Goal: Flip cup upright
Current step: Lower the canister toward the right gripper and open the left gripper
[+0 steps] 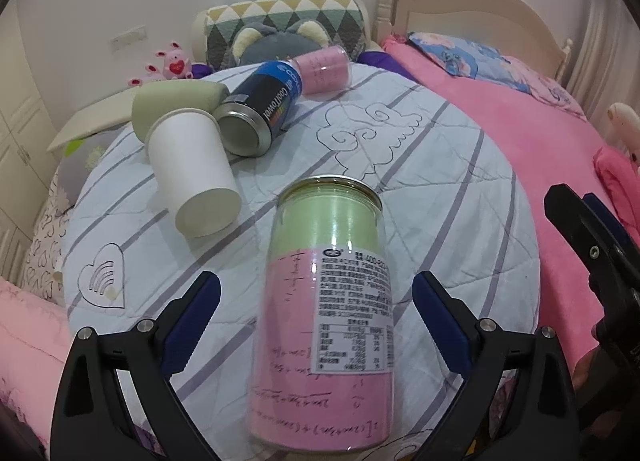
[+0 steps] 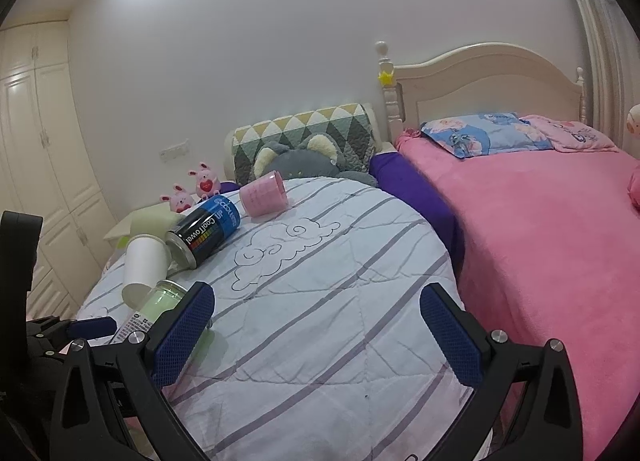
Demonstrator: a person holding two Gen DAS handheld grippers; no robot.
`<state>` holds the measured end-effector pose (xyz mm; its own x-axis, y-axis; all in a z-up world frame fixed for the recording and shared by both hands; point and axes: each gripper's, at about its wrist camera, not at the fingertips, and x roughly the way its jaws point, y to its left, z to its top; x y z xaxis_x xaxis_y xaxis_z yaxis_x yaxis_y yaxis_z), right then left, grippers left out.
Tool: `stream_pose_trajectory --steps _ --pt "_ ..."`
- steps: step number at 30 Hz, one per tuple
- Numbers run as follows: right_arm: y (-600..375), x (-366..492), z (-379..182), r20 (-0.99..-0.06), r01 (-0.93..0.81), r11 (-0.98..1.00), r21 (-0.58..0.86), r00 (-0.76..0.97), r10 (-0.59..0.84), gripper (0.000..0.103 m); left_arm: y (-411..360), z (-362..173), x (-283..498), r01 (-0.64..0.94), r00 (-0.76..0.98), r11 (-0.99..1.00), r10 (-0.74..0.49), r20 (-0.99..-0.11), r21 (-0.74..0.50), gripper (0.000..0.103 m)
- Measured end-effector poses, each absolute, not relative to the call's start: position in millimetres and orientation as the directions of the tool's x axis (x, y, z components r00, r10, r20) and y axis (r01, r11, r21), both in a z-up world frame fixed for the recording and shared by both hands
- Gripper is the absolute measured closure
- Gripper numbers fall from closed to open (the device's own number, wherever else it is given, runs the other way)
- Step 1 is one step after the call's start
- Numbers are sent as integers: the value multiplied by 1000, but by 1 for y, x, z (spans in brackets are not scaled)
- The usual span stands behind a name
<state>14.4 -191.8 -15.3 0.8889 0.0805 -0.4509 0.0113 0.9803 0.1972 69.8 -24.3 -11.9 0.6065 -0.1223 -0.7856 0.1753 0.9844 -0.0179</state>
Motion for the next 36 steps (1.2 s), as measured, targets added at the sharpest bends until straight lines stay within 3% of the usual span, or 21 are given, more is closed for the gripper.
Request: stream_pose_trajectory --steps 18,36 --pt "-120 12 16 -472 34 988 148 881 40 0 54 38 50 160 757 986 -96 -646 41 5" --pt "-63 62 1 -633 55 993 102 774 23 0 101 22 86 161 761 986 -93 -642 48 5"
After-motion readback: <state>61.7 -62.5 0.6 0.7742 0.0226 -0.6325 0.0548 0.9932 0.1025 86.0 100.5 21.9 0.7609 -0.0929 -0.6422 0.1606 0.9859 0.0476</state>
